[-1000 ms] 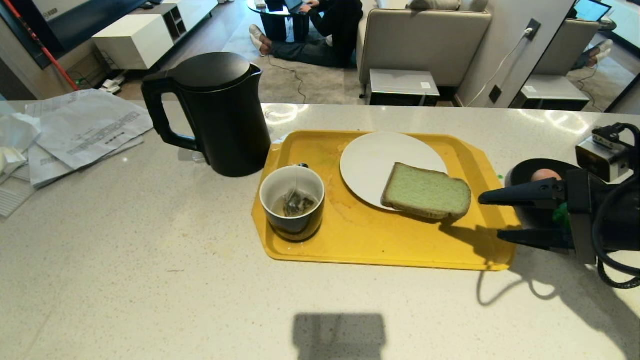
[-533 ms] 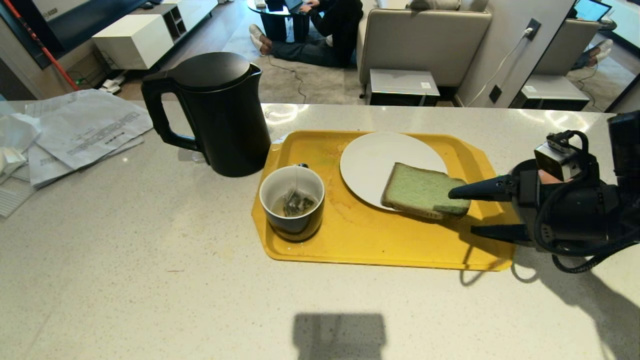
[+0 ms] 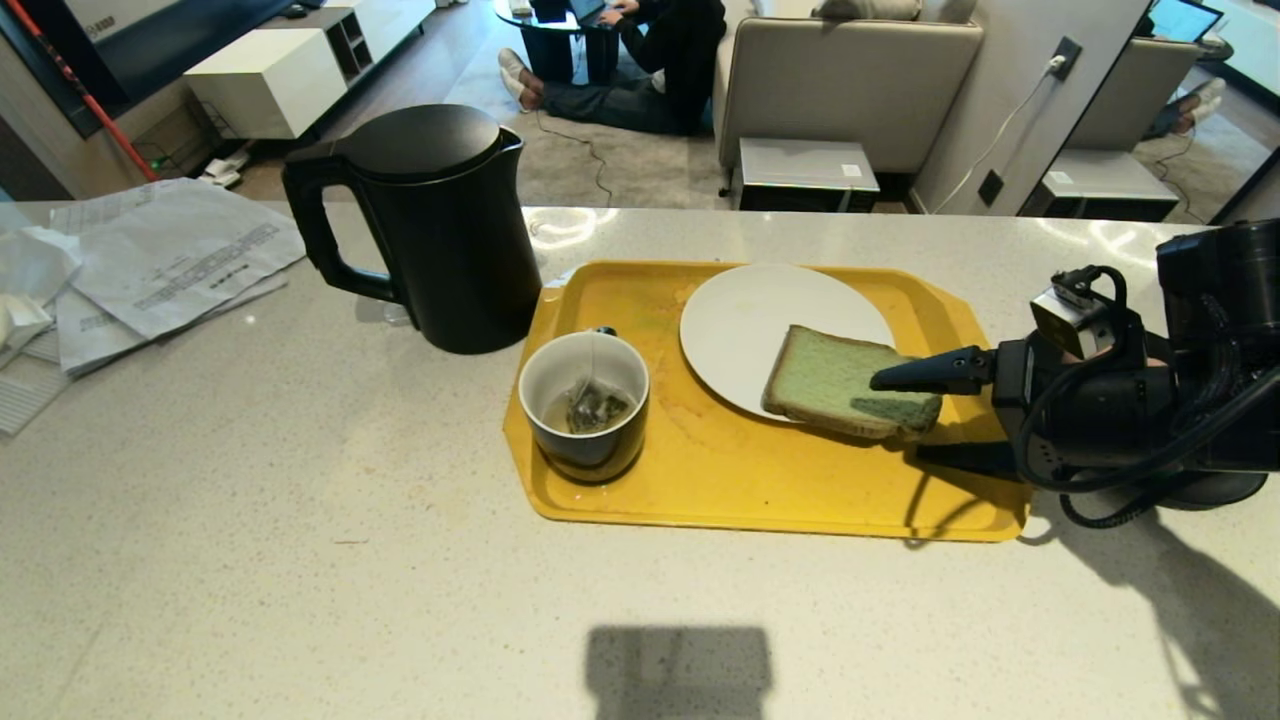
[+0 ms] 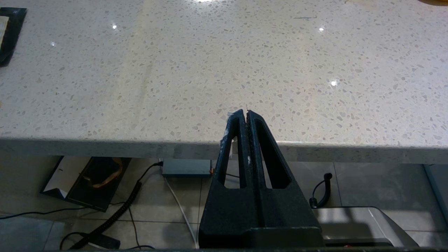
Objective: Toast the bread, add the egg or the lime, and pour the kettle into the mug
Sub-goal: Pick up the bread slice
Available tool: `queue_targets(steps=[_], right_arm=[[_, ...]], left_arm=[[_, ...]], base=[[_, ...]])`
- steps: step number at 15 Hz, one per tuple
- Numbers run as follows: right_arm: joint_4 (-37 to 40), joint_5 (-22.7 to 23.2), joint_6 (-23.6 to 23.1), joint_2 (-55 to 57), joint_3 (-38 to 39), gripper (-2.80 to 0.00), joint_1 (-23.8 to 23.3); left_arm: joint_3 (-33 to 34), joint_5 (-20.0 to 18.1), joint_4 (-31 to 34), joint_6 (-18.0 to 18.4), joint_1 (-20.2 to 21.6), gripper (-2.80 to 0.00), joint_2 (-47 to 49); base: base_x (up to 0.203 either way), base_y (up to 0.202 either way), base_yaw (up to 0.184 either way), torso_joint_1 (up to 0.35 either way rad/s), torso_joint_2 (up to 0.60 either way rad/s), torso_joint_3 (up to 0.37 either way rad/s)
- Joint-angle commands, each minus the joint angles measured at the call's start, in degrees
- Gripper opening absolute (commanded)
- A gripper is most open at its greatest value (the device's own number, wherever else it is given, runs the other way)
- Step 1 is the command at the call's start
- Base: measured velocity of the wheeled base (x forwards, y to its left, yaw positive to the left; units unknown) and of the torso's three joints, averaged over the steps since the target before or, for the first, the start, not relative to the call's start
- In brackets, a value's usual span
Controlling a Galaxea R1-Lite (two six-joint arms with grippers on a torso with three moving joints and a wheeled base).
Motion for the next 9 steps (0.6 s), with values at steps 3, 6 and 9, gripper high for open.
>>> queue_targets(steps=[3, 6, 9], right_arm=[[-0.1, 0.2, 0.2, 0.3, -1.5, 0.0, 0.0], [-0.1, 0.3, 0.3, 1.2, -2.3, 0.0, 0.0], [-0.1, 0.3, 0.3, 1.6, -2.6, 0.0, 0.0]], left_arm=[[0.0, 0.0, 0.0, 0.0, 0.0, -2.8, 0.0], [0.0, 0.0, 0.0, 0.0, 0.0, -2.8, 0.0], [0.0, 0.0, 0.0, 0.0, 0.0, -2.8, 0.0]], base=[[0.0, 0.0, 0.0, 0.0, 0.0, 0.0], [0.0, 0.0, 0.0, 0.0, 0.0, 0.0], [0.0, 0.0, 0.0, 0.0, 0.0, 0.0]])
